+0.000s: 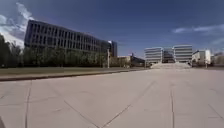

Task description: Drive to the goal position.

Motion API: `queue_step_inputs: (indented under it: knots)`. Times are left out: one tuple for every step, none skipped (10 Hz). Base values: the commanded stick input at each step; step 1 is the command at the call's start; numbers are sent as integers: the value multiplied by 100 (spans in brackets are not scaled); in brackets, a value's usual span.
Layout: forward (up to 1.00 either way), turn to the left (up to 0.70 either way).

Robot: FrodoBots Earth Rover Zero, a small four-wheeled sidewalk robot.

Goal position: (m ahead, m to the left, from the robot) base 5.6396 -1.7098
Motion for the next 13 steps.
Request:
queue_step_inputs:
  knots:
    - [67,-3]
    - [67,-3]
    - [67,-3]
    - [67,-2]
    - [67,-2]
    - [67,-3]
    - [67,-2]
    - [67,-1]
    - [67,-1]
    - [67,-2]
    - [67,-3]
    - [67,-2]
    - [67,-1]
